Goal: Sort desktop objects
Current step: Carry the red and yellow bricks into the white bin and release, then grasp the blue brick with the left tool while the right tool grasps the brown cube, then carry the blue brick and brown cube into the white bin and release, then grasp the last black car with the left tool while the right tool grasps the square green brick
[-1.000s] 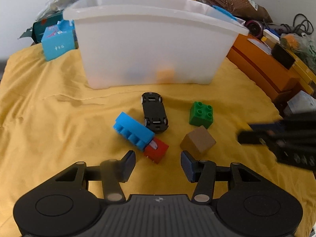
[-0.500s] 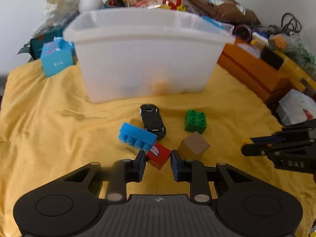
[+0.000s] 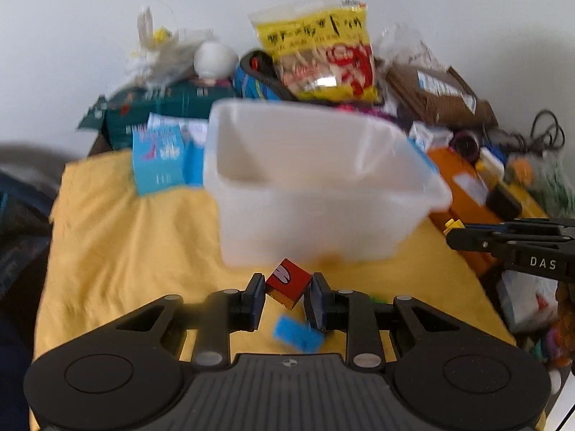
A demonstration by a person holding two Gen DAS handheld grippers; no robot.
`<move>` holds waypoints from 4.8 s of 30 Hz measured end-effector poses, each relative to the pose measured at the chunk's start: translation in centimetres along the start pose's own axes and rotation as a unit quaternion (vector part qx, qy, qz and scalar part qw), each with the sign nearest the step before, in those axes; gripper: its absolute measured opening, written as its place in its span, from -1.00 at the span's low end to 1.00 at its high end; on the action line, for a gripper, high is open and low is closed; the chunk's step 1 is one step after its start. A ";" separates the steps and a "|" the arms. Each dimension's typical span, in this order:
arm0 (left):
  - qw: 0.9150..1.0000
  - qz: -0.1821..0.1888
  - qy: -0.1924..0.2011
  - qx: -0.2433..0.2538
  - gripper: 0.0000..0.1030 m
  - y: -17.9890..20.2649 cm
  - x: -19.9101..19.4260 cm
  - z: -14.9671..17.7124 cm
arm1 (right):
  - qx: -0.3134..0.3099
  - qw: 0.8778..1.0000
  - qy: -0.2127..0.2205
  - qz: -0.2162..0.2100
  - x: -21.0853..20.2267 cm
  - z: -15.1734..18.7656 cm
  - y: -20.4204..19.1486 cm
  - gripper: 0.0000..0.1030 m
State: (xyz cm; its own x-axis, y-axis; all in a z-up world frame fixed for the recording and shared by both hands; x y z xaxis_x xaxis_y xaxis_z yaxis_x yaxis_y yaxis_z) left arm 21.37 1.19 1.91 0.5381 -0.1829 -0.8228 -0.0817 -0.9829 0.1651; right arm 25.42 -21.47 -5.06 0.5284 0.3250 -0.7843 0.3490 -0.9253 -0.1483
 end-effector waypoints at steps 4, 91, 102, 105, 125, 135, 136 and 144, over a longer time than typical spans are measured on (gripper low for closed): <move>1.000 0.000 -0.001 0.022 -0.40 0.3 -0.6 -4.0 | 0.003 1.000 0.006 0.000 -0.5 -4.0 0.9 -0.66; 0.999 -0.005 0.029 0.032 0.06 0.4 -1.6 -3.4 | 0.000 0.999 0.027 -0.016 -0.6 -3.0 -1.4 -0.38; 0.999 -0.011 -0.006 0.046 0.06 0.9 0.2 -11.8 | 0.016 1.000 0.024 -0.002 -0.1 -10.6 0.7 -0.38; 0.999 -0.014 -0.017 0.047 0.06 1.1 0.8 -12.8 | 0.027 1.000 0.013 0.001 0.6 -11.5 1.4 -0.38; 0.998 -0.013 -0.027 0.054 0.32 2.3 2.1 -1.9 | 0.007 1.000 -0.009 -0.013 1.0 -2.2 0.5 -0.15; 0.993 -0.035 -0.097 0.059 0.25 3.5 12.1 3.1 | -0.009 0.993 -0.114 0.013 6.8 7.3 0.7 -0.04; 0.994 -0.021 -0.094 0.051 0.20 3.6 12.4 2.9 | -0.011 0.993 -0.116 0.016 6.8 7.3 0.9 -0.03; 0.992 -0.007 -0.095 0.079 -0.36 2.4 11.6 3.9 | -0.057 0.992 -0.116 0.010 9.2 6.1 -0.1 0.09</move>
State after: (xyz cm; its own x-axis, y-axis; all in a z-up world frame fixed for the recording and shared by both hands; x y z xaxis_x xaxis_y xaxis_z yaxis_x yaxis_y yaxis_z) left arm 24.18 -3.41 -9.36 0.3730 -0.1547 -0.9149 -0.2137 -0.9738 0.0775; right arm 25.54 -19.58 -15.91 0.3485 0.2412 -0.9057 0.4333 -0.8983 -0.0726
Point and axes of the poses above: each gripper's, at about its wrist camera, not at the fingertips, and x roughly the way its jaws point, y to its right, z to its underside, the point moved 6 cm from there along x, roughly the way its jaws point, and after that the axes turned 12 degrees about -y, right-handed, at the moved point
